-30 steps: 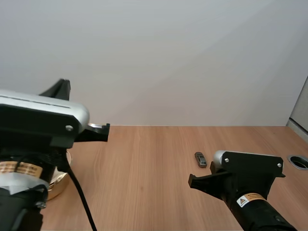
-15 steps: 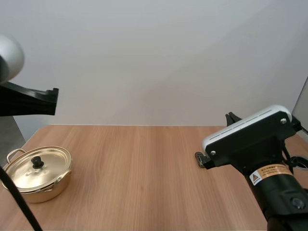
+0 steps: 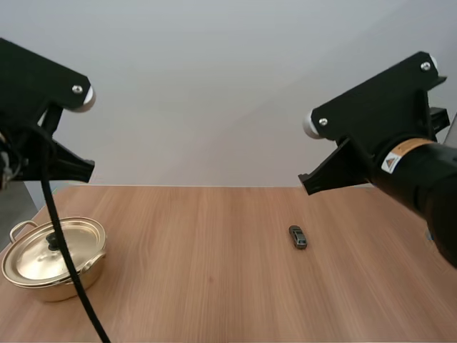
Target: Open the pot, put the car inside, and close it
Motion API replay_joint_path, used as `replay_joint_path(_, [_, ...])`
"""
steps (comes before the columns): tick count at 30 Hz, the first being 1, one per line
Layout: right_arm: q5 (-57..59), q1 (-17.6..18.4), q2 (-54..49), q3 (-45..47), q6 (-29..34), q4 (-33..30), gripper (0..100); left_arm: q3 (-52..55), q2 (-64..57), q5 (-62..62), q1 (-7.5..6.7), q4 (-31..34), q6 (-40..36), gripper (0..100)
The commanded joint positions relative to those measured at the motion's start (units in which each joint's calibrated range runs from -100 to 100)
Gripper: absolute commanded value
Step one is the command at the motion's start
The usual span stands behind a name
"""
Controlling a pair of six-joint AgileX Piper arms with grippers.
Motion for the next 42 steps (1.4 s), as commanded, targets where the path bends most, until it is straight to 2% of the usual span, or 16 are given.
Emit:
replay_joint_path(1, [20.34,-0.01,2.03,-3.26,-4.00,1.46,0,-3.93,14.20,4.41,0.73,-4.18,1.52,0])
replay_joint_path(3, [21.75,-0.01,2.03,-3.26,-4.00,1.99,0,-6.43,19.73,10.07,1.20,-7.09,4.41,0])
replay_joint_path(6, [23.16,-0.01,1.89,-3.26,-4.00,2.11,0,-7.68,25.60,15.49,1.37,-7.82,7.59,0])
replay_joint_path(13, [24.25,-0.01,1.89,-2.62,-4.42,2.78,0,-7.68,32.79,17.72,1.37,-0.89,6.89,0])
replay_joint_path(15, [24.25,-0.01,1.89,-2.34,-5.18,3.84,0,-7.68,33.05,17.72,1.37,1.21,6.73,5])
replay_joint_path(17, [24.40,-0.01,1.89,-2.34,-6.28,5.46,0,-7.68,33.05,17.72,1.37,2.47,6.73,20])
replay_joint_path(18, [24.40,-0.01,1.89,-2.34,-6.76,6.71,0,-7.68,33.05,17.95,1.37,2.56,6.63,32])
replay_joint_path(22, [24.40,-0.01,1.89,-2.34,-7.44,9.74,0,-7.68,33.66,20.61,1.37,2.56,6.65,96])
replay_joint_path(23, [24.40,-0.01,1.89,-2.34,-7.44,10.15,0,-7.68,33.96,21.00,1.37,2.69,6.65,100])
replay_joint_path(24, [24.40,-0.01,1.89,-2.34,-7.72,10.59,0,-7.68,34.62,21.20,1.68,2.69,6.65,100])
replay_joint_path(29, [25.37,-0.01,1.89,-2.34,-8.51,11.12,0,-7.68,39.01,20.42,4.65,-0.67,8.25,100])
replay_joint_path(37, [29.31,-0.01,1.89,-2.34,-8.51,11.12,0,-7.68,47.02,19.88,12.53,-13.24,17.84,100])
replay_joint_path(42, [30.16,-0.01,1.89,-2.34,-8.51,11.12,0,-7.68,50.31,16.48,16.01,-17.25,21.13,100])
